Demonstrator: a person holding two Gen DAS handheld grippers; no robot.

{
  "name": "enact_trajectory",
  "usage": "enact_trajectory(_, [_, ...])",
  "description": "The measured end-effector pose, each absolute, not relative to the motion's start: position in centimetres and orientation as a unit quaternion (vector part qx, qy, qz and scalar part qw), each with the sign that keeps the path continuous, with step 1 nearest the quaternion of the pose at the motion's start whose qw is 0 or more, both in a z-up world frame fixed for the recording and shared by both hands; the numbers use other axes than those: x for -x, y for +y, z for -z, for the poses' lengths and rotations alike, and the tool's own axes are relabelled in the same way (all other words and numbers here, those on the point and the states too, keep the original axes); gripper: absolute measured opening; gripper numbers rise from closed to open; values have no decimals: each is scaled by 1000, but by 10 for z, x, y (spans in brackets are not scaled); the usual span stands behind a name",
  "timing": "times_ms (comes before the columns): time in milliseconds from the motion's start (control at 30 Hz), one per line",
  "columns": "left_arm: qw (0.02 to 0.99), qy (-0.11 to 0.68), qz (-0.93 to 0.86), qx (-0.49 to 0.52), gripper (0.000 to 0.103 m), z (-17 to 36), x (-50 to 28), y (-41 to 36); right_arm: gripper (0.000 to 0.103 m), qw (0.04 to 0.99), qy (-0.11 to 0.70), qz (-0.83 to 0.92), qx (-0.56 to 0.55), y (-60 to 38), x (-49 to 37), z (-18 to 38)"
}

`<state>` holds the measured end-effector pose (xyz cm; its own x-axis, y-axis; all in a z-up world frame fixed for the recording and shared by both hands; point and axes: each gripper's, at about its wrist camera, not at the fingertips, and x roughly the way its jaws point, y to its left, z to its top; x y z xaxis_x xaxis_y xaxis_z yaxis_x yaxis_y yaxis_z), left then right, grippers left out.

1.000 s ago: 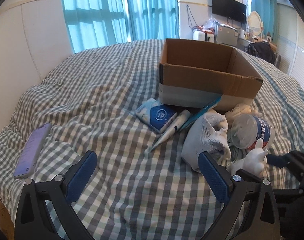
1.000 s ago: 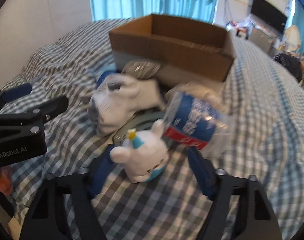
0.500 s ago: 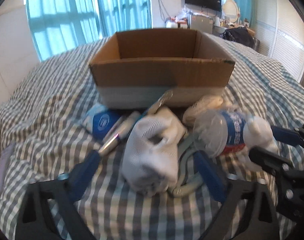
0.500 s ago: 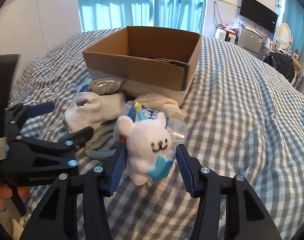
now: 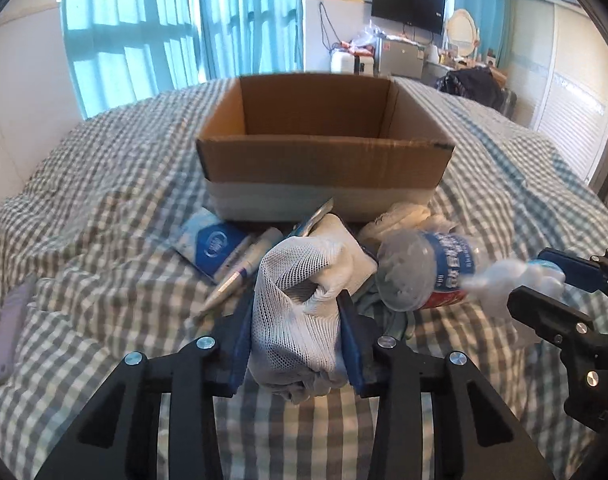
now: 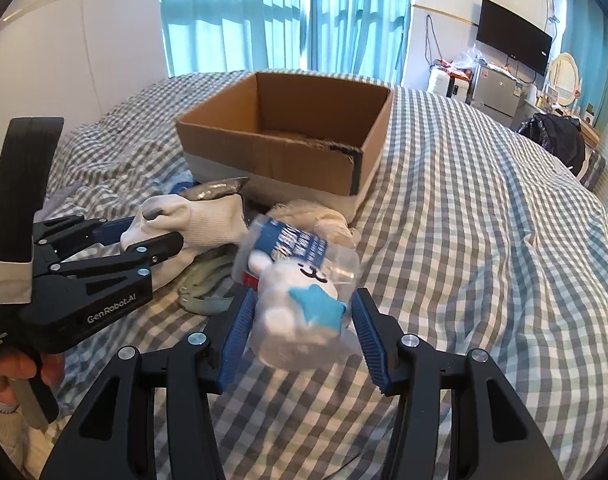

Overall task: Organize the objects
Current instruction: 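Grasp the white bunny figurine with the right tool while the left tool grasps the white mesh glove, then carry the bunny and glove over the box and release both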

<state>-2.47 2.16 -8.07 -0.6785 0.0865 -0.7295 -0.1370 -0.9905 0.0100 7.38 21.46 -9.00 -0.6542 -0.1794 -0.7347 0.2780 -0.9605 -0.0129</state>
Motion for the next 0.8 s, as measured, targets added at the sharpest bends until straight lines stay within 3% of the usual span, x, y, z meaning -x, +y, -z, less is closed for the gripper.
enact_trajectory(67, [61,26,-921,383,39,70,21,19,42,129,69,912,-383,211,-81,80])
enact_trajectory(167, [63,12,-933,355,39,49,17,16,40,129,78,918,-367,205,-87,68])
enact_trajectory(267, [63,9,-938,341,39,37,14,14,24,129,93,919,-362,201,-89,61])
enact_trajectory(400, [57,16,-937,344,39,39,9,11,25,144,72,914,-373,202,-90,63])
enact_trajectory(433, [52,17,-936,348,39,42,8,10,26,145,66,913,-377,203,-90,65])
enact_trajectory(467, [47,16,-934,355,39,46,8,9,35,147,65,910,-383,203,-89,67])
enact_trajectory(500, [43,12,-931,363,39,51,8,6,55,147,66,908,-387,204,-88,70])
enact_trajectory(567, [36,6,-926,376,39,60,8,0,68,140,69,901,-406,202,-85,83])
enact_trajectory(800, [29,2,-917,398,39,81,9,-9,68,129,91,871,-465,195,-73,140])
